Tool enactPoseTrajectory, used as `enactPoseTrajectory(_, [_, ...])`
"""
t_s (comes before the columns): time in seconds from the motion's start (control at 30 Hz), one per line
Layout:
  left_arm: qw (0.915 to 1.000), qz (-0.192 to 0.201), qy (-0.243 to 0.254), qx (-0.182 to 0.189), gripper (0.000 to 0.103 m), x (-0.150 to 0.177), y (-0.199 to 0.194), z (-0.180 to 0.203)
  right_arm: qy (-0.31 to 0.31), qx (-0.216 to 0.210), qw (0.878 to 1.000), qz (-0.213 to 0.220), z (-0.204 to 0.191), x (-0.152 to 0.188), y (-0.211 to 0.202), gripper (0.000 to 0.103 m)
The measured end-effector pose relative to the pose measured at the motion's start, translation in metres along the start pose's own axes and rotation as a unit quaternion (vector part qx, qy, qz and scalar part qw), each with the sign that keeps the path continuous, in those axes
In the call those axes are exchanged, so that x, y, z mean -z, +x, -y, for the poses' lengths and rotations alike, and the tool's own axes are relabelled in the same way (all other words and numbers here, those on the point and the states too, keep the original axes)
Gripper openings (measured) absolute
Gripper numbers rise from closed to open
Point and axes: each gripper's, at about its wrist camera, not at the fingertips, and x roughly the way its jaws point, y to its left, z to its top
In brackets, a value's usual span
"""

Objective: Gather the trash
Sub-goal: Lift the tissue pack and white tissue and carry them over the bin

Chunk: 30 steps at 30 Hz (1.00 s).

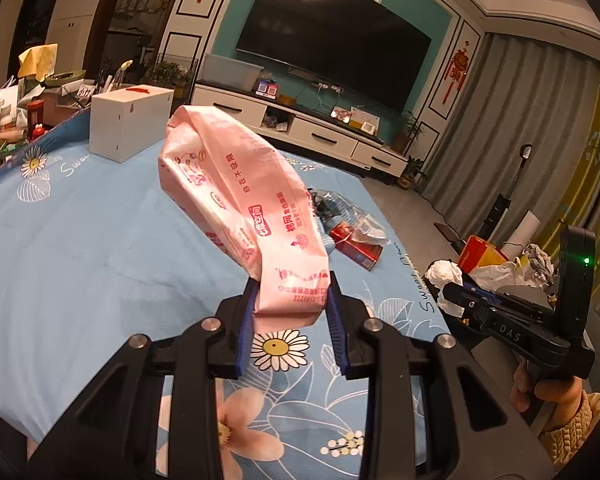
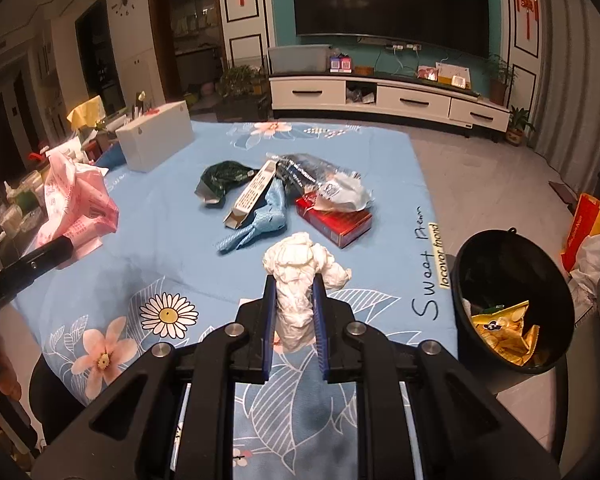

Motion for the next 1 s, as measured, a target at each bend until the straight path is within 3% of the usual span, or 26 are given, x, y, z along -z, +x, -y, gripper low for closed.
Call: enactPoseTrajectory(1.0, [0.9953, -0.021, 0.091, 0.026, 0.033, -0.008, 0.017, 0.052, 0.060, -0.009, 0.997, 0.041, 0.048, 0.014, -0.032, 0.018])
